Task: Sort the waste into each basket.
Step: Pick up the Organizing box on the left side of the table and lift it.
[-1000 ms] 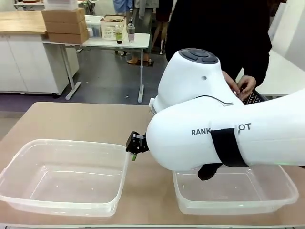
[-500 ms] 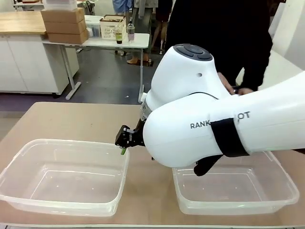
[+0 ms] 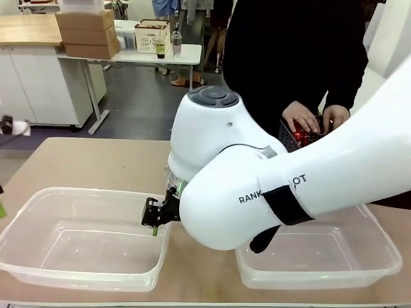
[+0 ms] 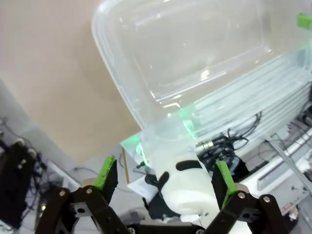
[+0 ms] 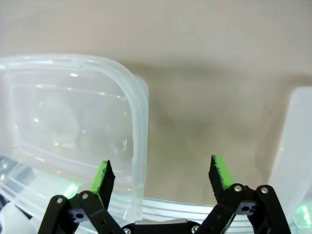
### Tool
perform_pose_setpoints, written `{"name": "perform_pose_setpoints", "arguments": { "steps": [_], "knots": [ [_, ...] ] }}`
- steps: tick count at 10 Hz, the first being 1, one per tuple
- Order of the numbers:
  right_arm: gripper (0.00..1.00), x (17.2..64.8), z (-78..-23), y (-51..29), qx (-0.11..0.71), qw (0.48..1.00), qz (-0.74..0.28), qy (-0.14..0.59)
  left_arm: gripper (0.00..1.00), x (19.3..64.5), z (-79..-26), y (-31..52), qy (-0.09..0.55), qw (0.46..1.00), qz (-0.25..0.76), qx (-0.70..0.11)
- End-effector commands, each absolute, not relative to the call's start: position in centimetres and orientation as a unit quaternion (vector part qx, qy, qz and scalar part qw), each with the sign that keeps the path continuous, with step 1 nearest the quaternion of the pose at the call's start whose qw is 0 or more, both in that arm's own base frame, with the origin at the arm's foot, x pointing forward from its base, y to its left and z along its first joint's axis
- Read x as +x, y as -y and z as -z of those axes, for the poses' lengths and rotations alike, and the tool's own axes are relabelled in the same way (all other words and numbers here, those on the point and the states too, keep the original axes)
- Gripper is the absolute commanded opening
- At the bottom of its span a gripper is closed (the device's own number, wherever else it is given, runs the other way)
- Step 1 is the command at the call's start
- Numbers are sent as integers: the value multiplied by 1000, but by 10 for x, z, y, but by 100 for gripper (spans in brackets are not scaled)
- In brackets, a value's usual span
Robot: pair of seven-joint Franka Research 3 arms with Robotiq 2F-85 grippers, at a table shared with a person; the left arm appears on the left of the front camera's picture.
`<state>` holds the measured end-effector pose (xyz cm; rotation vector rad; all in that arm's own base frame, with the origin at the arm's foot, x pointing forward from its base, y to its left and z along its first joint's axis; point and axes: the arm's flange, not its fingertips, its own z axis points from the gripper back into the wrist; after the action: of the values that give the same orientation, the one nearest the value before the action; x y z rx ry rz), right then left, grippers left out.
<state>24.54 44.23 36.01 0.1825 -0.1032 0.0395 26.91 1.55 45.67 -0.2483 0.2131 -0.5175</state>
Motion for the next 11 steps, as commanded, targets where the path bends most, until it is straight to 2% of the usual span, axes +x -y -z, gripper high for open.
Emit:
{"name": "perform_pose_setpoints", "arguments": {
  "steps": [1, 2, 4, 5, 6, 8, 9, 11],
  "knots": [
    [100, 246, -367, -436, 100, 993, -16, 56, 100, 211, -360, 1, -161, 956, 218, -110],
    [100, 246, -367, -436, 100, 993, -16, 56, 100, 269, -457, -16, -105, 954, 255, -122],
    [100, 246, -367, -436, 100, 993, -16, 56, 100, 269, -457, -16, -105, 954, 255, -122],
    [100, 246, -367, -436, 100, 993, -16, 56, 100, 273, -447, -12, -130, 954, 241, -120],
    [100, 246, -367, -436, 100, 993, -16, 56, 100, 284, -454, -10, -45, 985, 136, -95],
    [100, 246, -367, -436, 100, 993, -16, 56, 100, 291, -414, -2, -10, 991, 82, -102],
    [100, 246, -367, -436, 100, 993, -16, 56, 100, 291, -392, 2, -10, 994, 70, -84],
    [100, 246, -367, -436, 100, 993, -16, 56, 100, 289, -360, 5, -76, 991, 90, -57]
  ]
}}
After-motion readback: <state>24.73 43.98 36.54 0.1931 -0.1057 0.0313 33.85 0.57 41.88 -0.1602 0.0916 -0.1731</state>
